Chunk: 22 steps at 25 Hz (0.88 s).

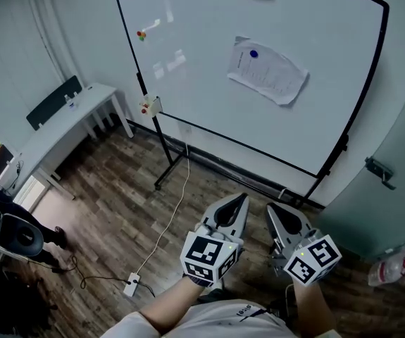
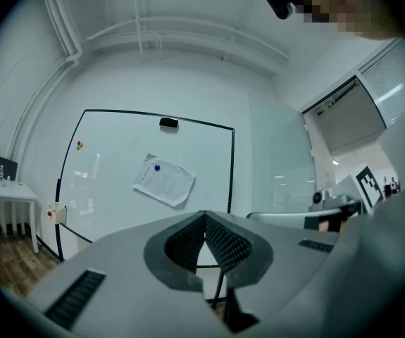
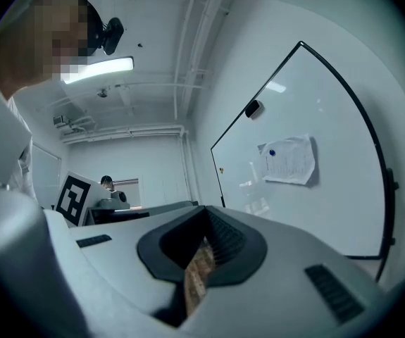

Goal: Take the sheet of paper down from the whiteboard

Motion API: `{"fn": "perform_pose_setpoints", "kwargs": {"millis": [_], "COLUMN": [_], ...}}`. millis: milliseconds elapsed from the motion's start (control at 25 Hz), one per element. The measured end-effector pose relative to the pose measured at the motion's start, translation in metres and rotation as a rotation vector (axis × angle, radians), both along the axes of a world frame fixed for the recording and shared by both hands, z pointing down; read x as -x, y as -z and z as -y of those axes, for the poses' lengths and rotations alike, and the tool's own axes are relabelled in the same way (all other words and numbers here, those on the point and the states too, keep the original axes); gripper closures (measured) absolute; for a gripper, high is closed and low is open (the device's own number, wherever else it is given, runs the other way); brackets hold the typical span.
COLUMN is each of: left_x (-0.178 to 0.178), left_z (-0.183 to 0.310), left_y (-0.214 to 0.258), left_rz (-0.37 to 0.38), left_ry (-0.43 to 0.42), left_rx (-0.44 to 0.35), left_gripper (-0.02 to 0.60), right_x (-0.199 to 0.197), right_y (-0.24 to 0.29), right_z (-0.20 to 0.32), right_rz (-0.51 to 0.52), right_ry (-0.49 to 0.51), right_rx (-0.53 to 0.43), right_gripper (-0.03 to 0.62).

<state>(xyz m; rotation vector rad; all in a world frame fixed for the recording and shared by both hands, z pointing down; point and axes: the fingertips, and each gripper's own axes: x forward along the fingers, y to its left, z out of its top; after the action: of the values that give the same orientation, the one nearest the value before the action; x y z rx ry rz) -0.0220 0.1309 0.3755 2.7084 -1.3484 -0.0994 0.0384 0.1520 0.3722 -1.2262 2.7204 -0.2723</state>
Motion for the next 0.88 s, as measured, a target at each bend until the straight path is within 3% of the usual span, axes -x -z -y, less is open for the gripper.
{"fn": "perform_pose_setpoints", "kwargs": {"millis": [360, 640, 880], "left_x": [0.03, 0.02, 0.001], "left_z": [0.093, 0.151, 0.203], "left_y": [0.003, 0.003, 0.014], "left_rz": [0.021, 0.013, 0.041], "left_ry": [-0.063, -0.082, -0.058], "left_rx": [-0.021, -0.024, -0.06], "left_gripper": [0.569, 0.569, 0.569], "right_x": [0.018, 0.003, -0.015], "right_y": [0.006, 0.011, 0.018], "right_z": [0.089, 0.145, 0.203], "right_rz": [-0.015, -0.024, 0.005], "right_ry": [-0.114, -0.154, -0.121], "right_rx": [0.011, 0.004, -0.031], "right_gripper": [0.582, 0.582, 0.582]}}
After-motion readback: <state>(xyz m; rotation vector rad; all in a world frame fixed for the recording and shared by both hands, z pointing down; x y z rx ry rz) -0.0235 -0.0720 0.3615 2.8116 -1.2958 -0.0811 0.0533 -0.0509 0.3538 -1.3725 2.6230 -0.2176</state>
